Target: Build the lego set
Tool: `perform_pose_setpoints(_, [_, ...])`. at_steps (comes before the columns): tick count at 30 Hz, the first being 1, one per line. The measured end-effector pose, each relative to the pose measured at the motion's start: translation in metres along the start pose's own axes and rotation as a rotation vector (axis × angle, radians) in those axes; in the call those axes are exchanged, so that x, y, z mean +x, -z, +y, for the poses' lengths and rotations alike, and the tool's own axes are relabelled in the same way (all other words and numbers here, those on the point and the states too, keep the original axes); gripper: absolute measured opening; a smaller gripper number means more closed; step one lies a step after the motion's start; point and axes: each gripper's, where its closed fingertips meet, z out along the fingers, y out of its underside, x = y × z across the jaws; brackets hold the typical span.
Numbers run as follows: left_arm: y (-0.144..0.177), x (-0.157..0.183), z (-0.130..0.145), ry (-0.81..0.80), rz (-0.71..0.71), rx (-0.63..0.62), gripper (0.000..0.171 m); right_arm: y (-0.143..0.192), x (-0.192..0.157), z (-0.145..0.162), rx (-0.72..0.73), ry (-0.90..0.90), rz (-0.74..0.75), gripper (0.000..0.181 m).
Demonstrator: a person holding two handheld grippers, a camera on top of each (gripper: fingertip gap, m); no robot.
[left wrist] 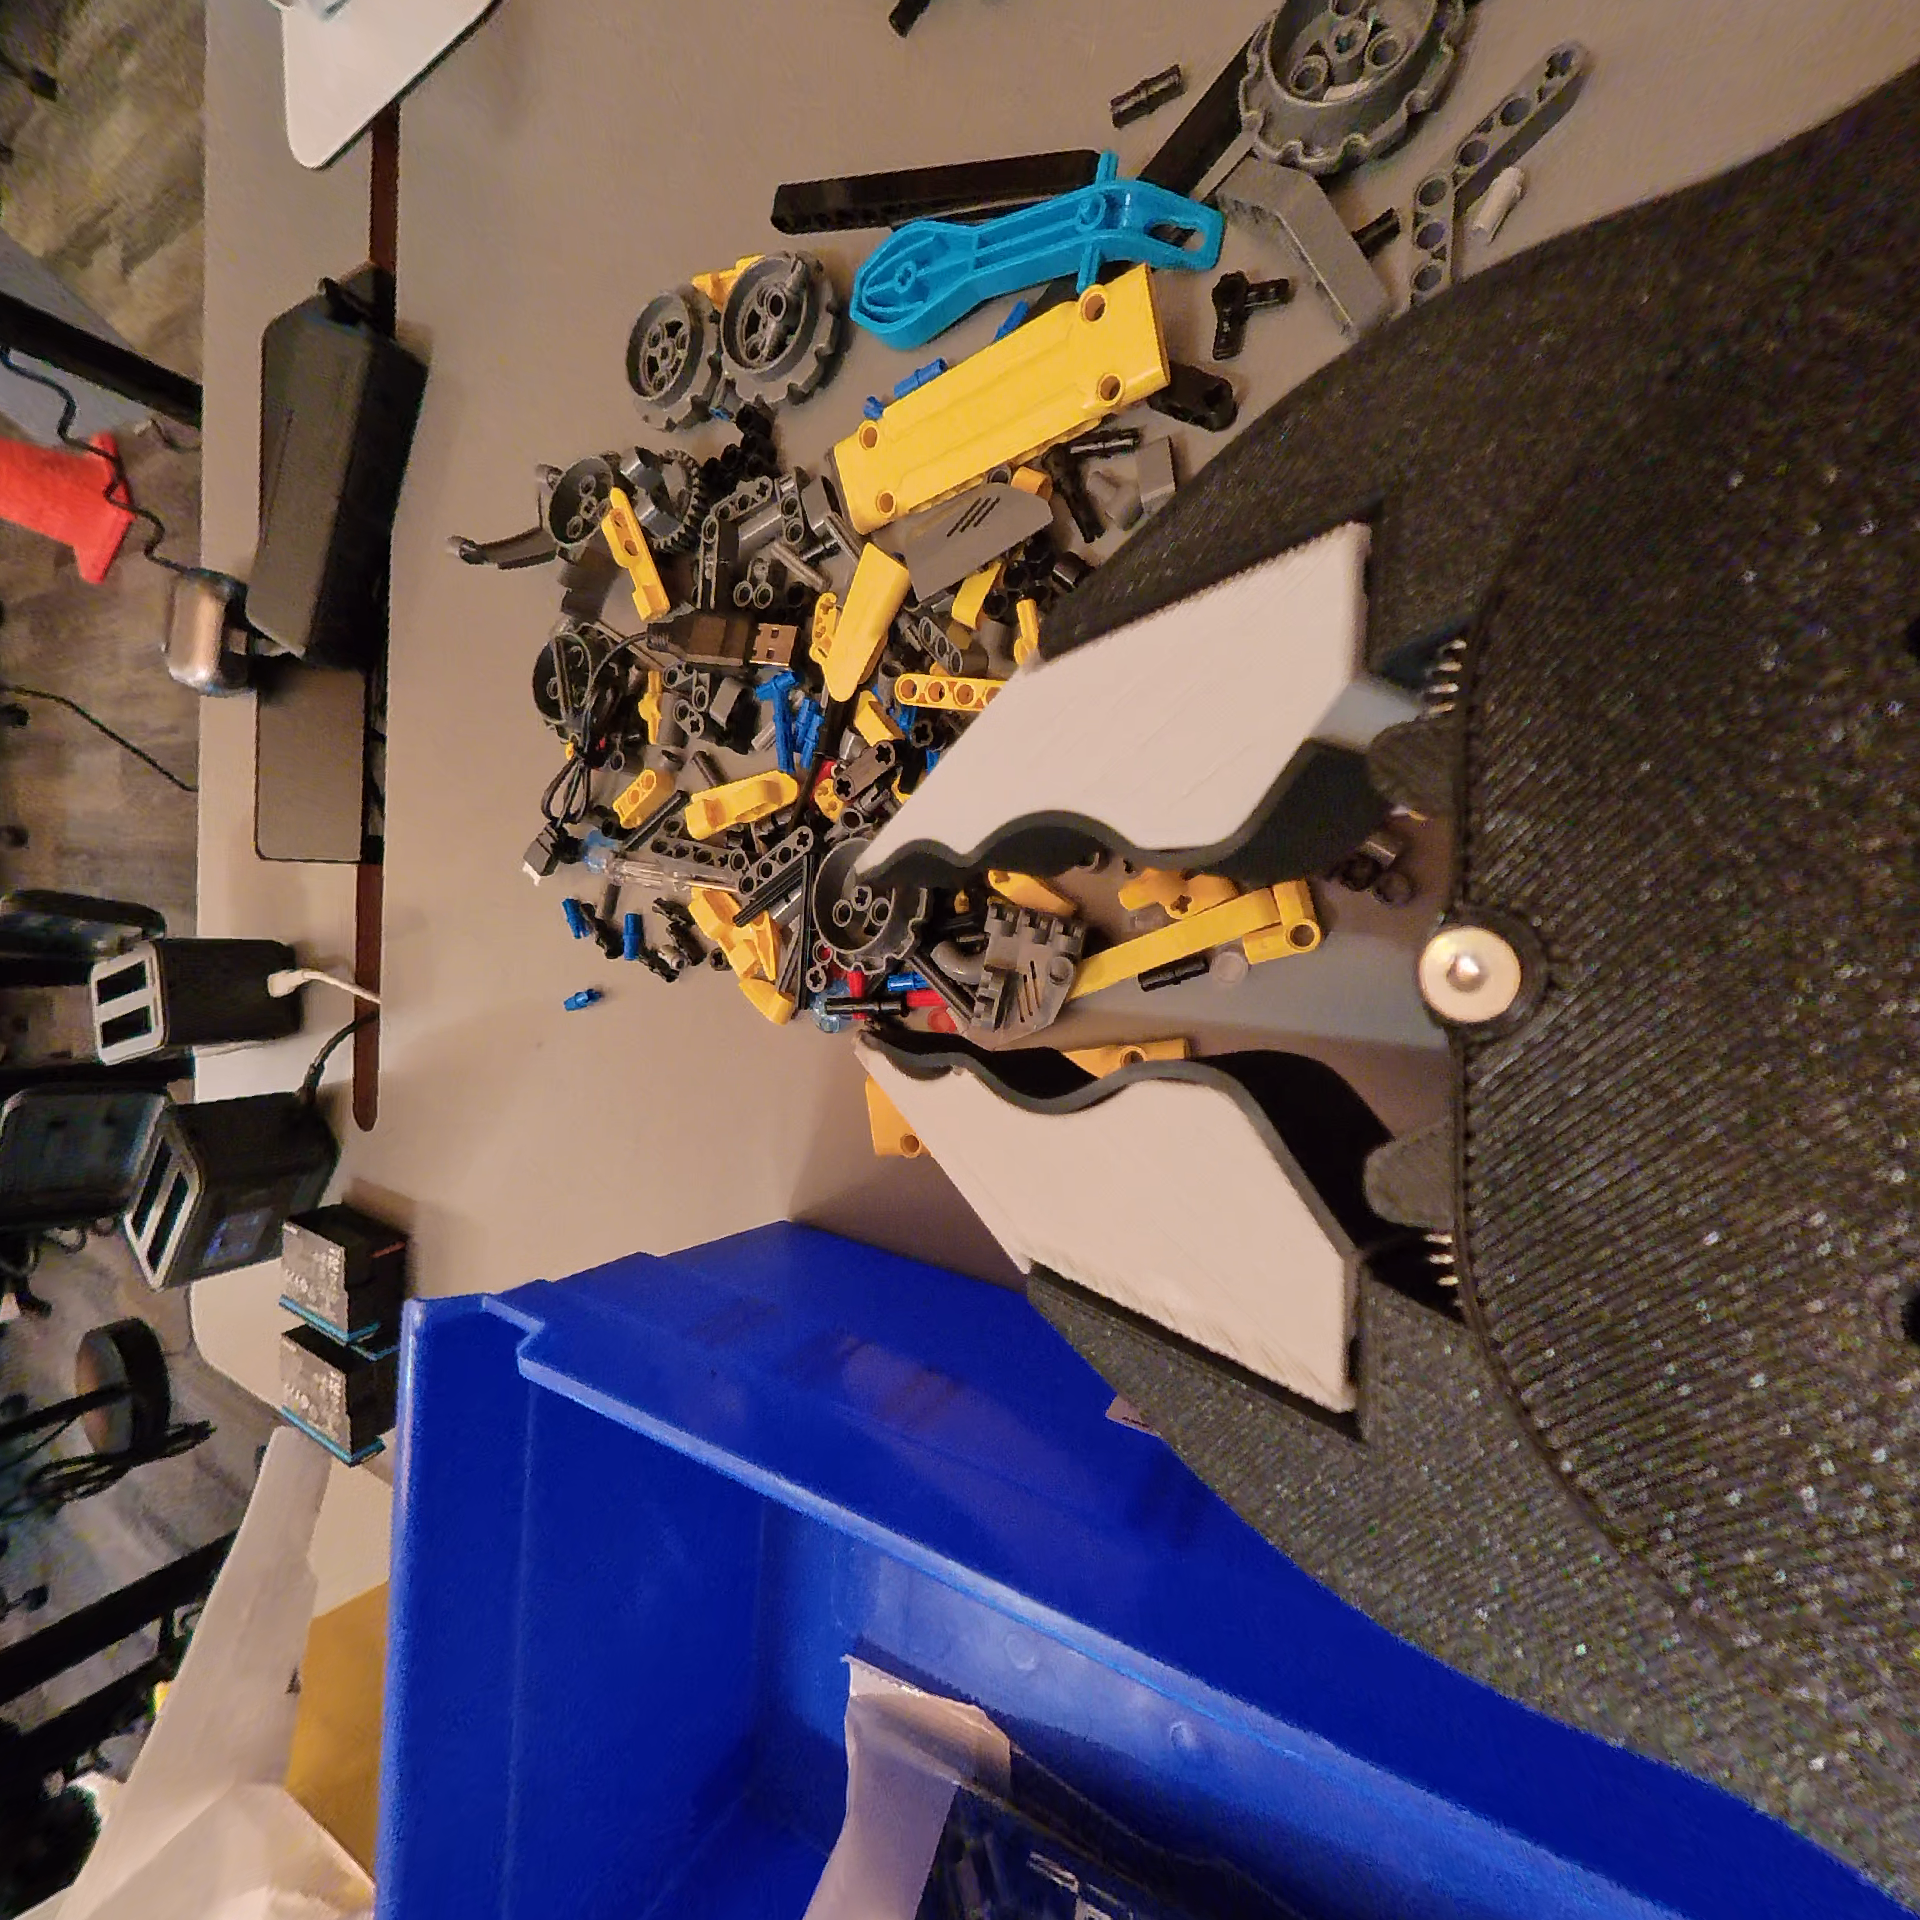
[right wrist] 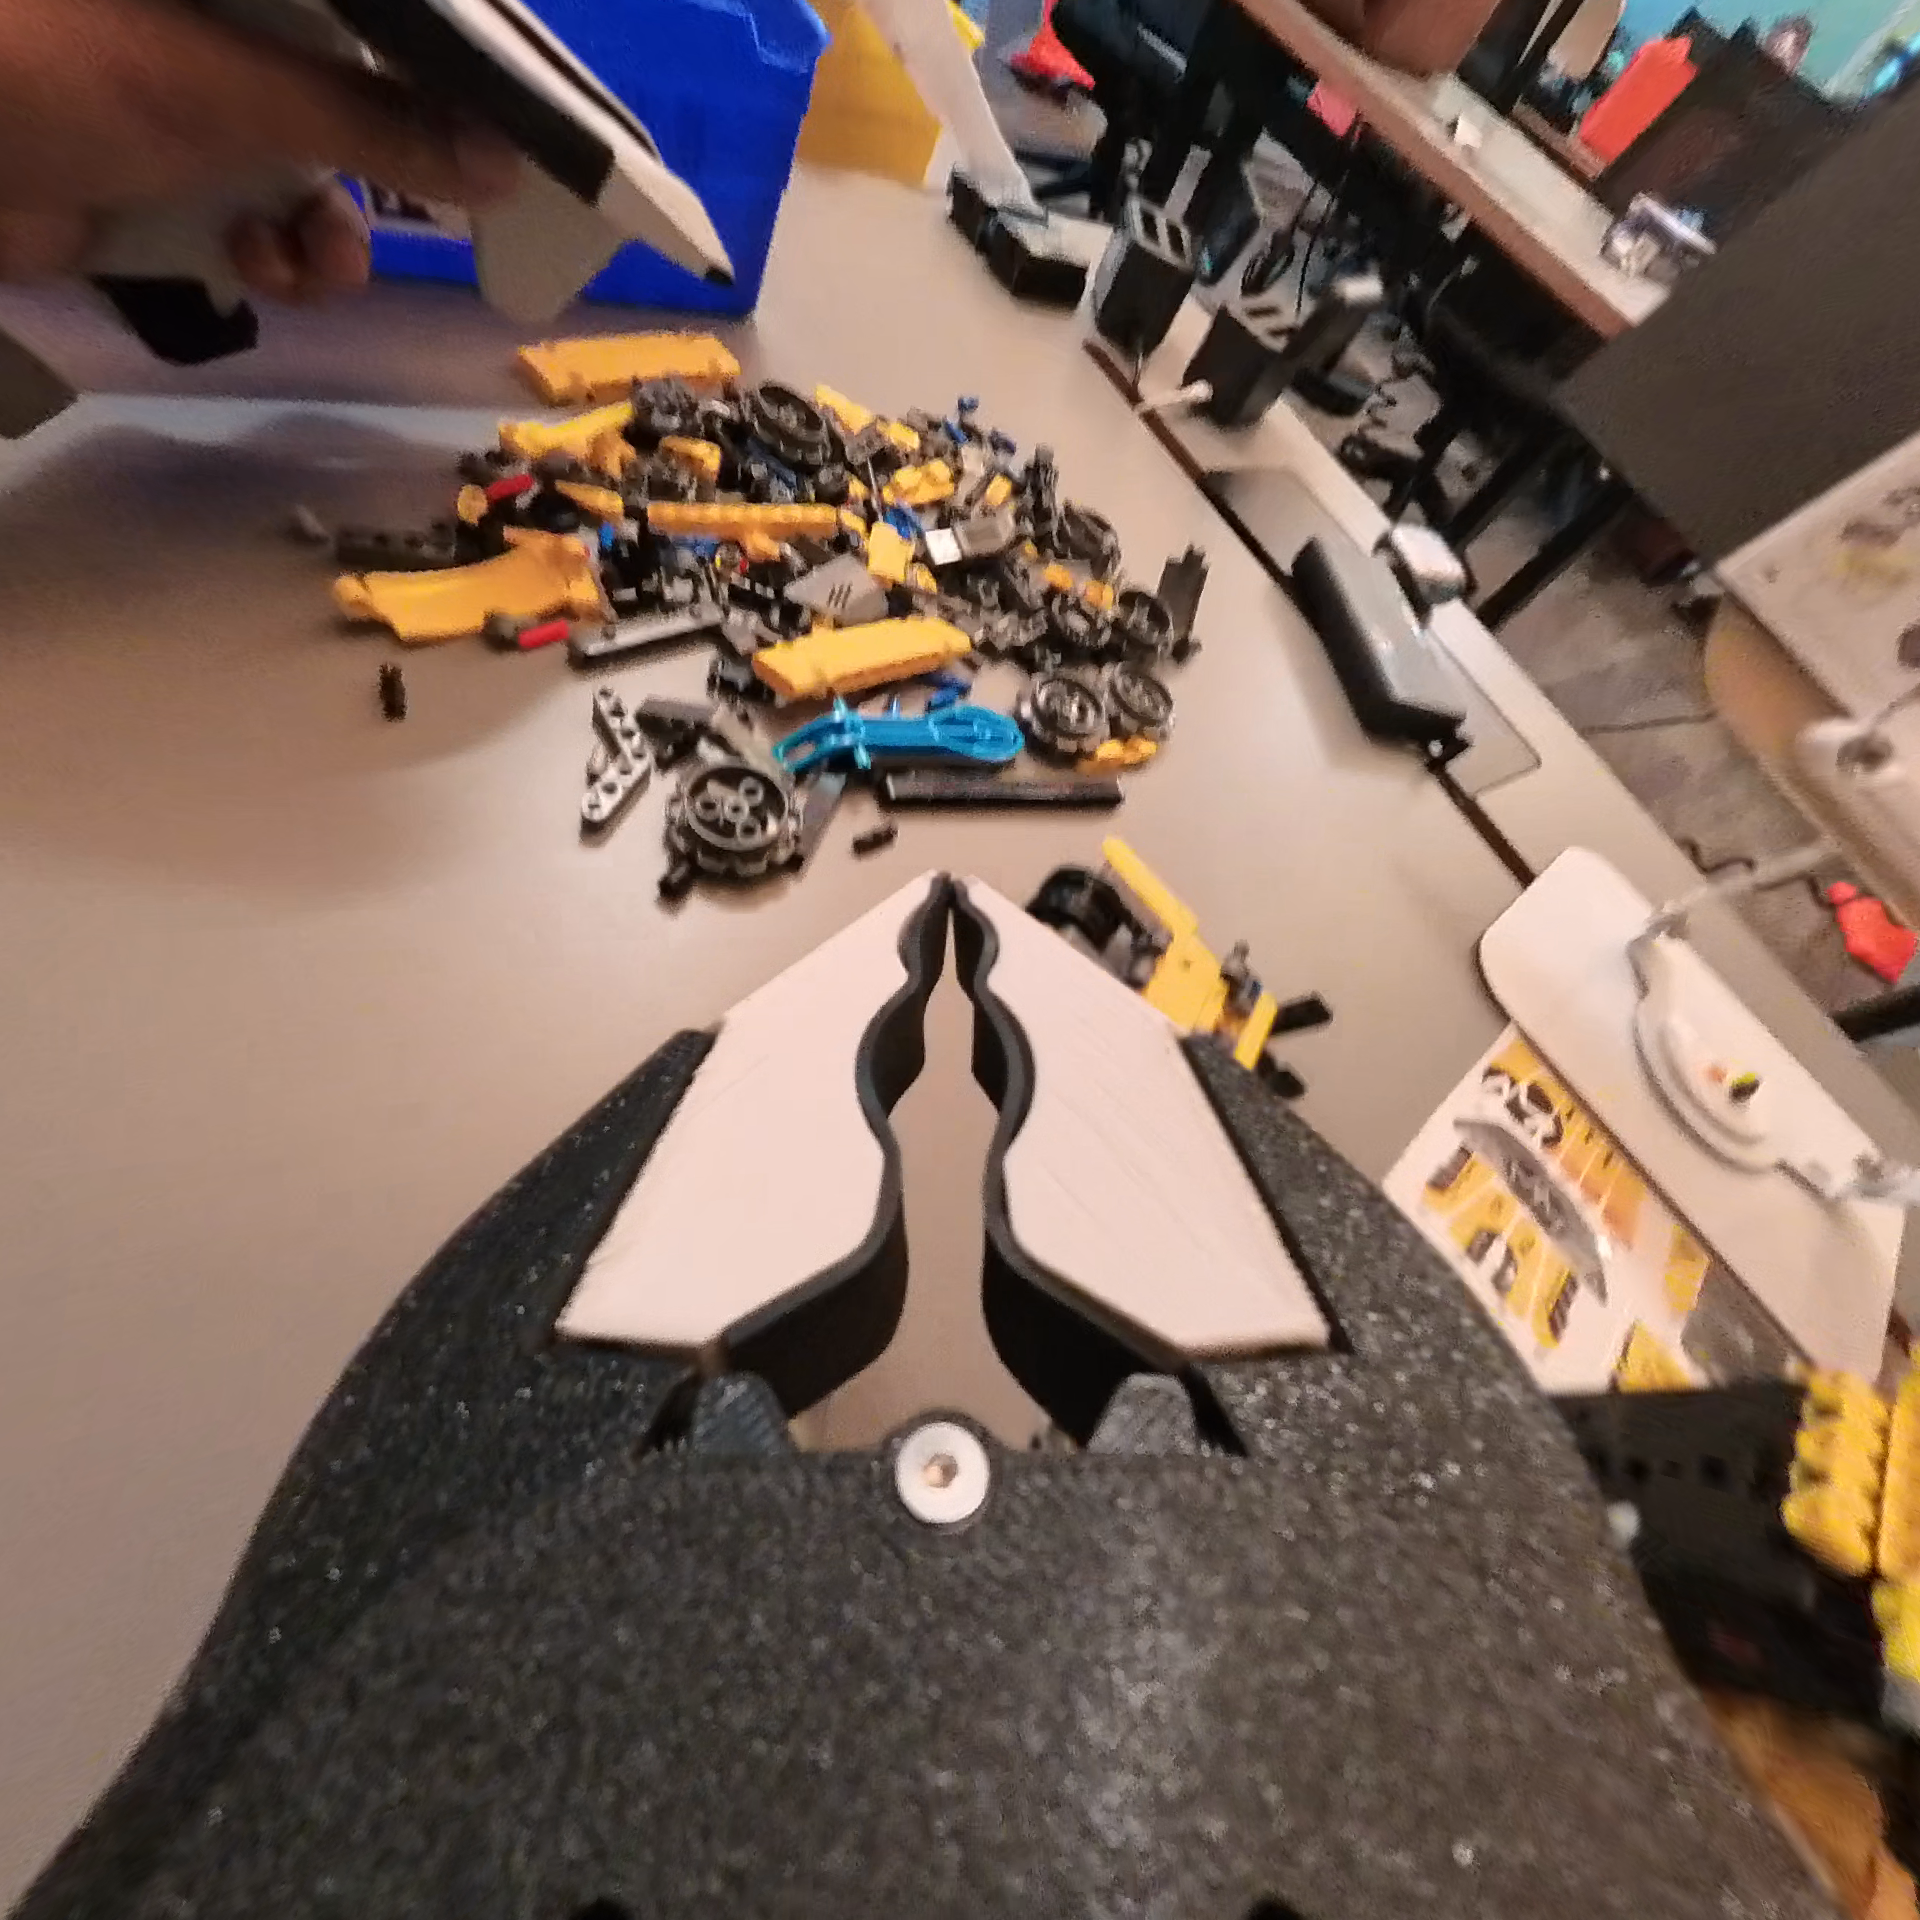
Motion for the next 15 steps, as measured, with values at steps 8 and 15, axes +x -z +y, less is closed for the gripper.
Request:
perform_pose_setpoints(8, [0.001, -0.004, 0.000, -0.038, -0.040, -0.004, 0.009, -0.050, -0.009, -0.049, 0.102, -0.047, -0.159, 0.003])
perform_pose_setpoints(15, [0.001, -0.005, 0.000, 0.013, -0.047, -0.011, 0.011, -0.065, -0.028, -0.013, 0.042, -0.128, -0.271, 0.008])
